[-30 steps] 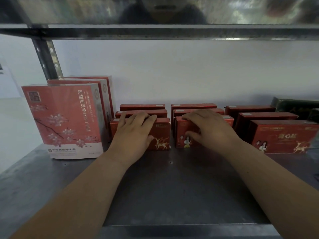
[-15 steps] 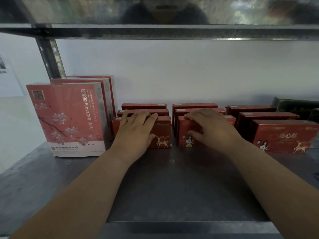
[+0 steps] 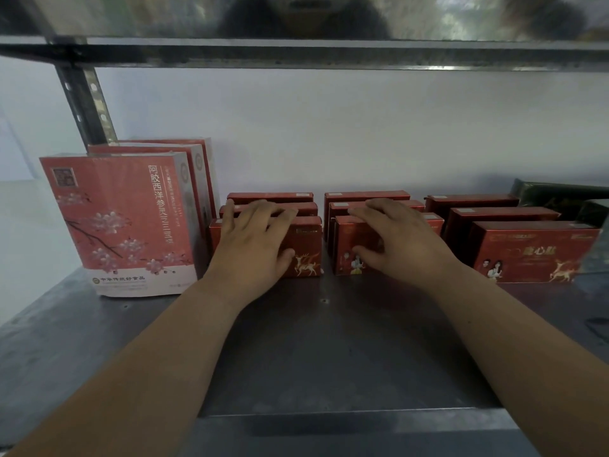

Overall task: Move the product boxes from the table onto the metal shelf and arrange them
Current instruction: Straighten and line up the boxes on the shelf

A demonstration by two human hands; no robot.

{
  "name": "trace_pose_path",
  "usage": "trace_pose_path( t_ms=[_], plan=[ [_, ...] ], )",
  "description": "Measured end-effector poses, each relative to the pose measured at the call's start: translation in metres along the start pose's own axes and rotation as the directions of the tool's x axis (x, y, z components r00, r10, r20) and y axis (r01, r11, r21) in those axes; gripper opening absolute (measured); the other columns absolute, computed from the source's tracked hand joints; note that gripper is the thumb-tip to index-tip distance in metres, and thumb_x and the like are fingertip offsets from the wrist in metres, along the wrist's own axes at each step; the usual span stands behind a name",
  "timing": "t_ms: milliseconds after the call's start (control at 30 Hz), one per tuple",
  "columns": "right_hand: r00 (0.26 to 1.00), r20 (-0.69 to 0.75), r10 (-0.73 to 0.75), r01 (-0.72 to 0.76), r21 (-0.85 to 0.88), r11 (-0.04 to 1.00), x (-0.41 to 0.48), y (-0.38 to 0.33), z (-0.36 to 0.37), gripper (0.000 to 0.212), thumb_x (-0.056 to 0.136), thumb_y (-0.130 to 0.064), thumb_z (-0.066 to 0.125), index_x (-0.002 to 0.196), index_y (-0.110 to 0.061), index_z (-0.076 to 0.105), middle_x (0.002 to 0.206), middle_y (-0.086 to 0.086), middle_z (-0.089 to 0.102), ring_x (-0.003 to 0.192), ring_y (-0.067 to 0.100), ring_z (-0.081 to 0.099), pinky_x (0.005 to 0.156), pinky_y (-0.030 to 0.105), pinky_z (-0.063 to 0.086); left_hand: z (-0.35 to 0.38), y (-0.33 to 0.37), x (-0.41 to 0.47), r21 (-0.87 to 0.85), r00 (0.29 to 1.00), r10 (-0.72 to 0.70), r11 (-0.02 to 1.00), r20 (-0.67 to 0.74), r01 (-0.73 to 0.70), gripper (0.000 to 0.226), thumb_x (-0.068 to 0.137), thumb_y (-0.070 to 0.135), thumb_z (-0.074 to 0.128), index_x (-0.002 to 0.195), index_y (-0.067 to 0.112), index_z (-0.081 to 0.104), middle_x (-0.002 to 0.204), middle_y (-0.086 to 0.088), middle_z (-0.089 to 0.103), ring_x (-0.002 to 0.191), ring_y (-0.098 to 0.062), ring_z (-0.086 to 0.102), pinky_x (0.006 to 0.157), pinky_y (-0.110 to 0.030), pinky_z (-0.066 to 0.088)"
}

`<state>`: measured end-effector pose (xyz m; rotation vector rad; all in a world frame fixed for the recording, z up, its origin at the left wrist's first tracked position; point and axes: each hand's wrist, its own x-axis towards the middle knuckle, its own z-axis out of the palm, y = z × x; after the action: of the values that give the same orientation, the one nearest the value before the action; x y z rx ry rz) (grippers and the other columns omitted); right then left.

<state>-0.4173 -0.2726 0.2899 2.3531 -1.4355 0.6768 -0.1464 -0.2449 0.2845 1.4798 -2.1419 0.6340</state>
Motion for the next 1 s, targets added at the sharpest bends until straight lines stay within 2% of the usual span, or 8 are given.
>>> trace_pose_path(
  t_ms=[67,133,233,300,433,600,800,1000],
  plan=[
    [0.999,-0.035,0.010,-0.010,0.010,1.000,-0.005,0.000,0.001,0.062,0.088,-0.044,0.068,0.145,-0.026,0.051,0.145,0.007,0.051,0.135,0.030,0.047,0.112,0.052,0.038,-0.004,0.001,-0.002,-0.023,0.995,0.048,0.999,-0.083,-0.050,0.054,0.089,0.034,0.062,0.139,0.019,0.051,0.135,-0.007,0.050,0.129,-0.028,0.042,0.115,-0.052,0.026],
    [0.999,-0.054,0.007,-0.006,0.009,1.000,-0.010,0.001,0.001,0.058,0.089,-0.041,0.067,0.143,-0.025,0.054,0.144,0.008,0.053,0.134,0.030,0.048,0.112,0.050,0.035,-0.008,0.007,-0.004,-0.040,0.985,0.120,0.991,-0.126,-0.126,0.039,0.088,0.028,0.062,0.125,0.017,0.060,0.122,-0.006,0.056,0.116,-0.027,0.049,0.101,-0.045,0.041],
    [0.996,-0.085,0.006,-0.003,0.043,0.999,-0.017,0.002,-0.002,0.054,0.089,-0.035,0.065,0.141,-0.024,0.057,0.143,0.009,0.055,0.133,0.031,0.049,0.112,0.049,0.035,-0.007,0.028,-0.006,-0.113,0.977,0.215,0.970,-0.009,-0.214,0.023,0.088,0.028,0.058,0.108,0.020,0.065,0.104,0.000,0.058,0.094,-0.018,0.054,0.080,-0.039,0.049],
    [0.986,-0.163,-0.013,0.026,0.078,0.997,-0.020,0.005,-0.004,0.051,0.086,-0.031,0.061,0.136,-0.021,0.063,0.137,0.008,0.060,0.127,0.030,0.054,0.108,0.049,0.041,-0.002,0.045,-0.009,-0.182,0.958,0.259,0.955,0.123,-0.235,0.025,0.090,0.036,0.053,0.109,0.025,0.065,0.102,0.003,0.059,0.091,-0.016,0.055,0.077,-0.039,0.050],
    [0.974,-0.217,-0.060,0.091,0.134,0.987,-0.031,0.020,-0.014,0.045,0.086,-0.030,0.059,0.129,-0.018,0.067,0.127,0.006,0.065,0.119,0.028,0.060,0.102,0.048,0.048,0.006,0.083,-0.016,-0.319,0.899,0.311,0.924,0.310,-0.209,0.045,0.091,0.054,0.038,0.121,0.032,0.063,0.116,0.008,0.058,0.106,-0.012,0.054,0.091,-0.033,0.047],
    [0.969,-0.209,-0.130,0.165,0.164,0.973,-0.035,0.070,-0.045,0.040,0.088,-0.030,0.058,0.123,-0.015,0.070,0.117,0.006,0.068,0.109,0.025,0.062,0.095,0.034,0.050,0.004,0.147,-0.012,-0.426,0.873,0.300,0.897,0.385,-0.119,0.044,0.098,0.048,0.046,0.140,0.036,0.050,0.138,0.012,0.047,0.126,-0.007,0.039,0.107,-0.028,0.035],
    [0.996,0.056,-0.070,0.061,0.150,0.987,-0.007,0.164,-0.080,0.032,0.098,-0.032,0.058,0.128,-0.024,0.063,0.120,0.005,0.062,0.107,0.020,0.056,0.089,0.031,0.043,0.019,0.216,0.008,-0.316,0.845,0.147,0.948,0.515,0.028,0.054,0.097,0.058,0.038,0.149,0.044,0.030,0.150,0.015,0.028,0.140,-0.012,0.021,0.118,-0.044,0.019],
    [0.959,0.283,-0.013,-0.011,0.082,0.997,0.035,0.213,-0.078,0.036,0.098,-0.027,0.057,0.134,-0.027,0.060,0.138,0.003,0.059,0.124,0.022,0.054,0.092,0.029,0.037,0.019,0.222,0.008,-0.294,0.838,0.056,0.947,0.542,0.127,0.054,0.092,0.066,0.036,0.144,0.053,0.030,0.146,0.023,0.028,0.136,-0.006,0.022,0.116,-0.039,0.020]
  ],
)
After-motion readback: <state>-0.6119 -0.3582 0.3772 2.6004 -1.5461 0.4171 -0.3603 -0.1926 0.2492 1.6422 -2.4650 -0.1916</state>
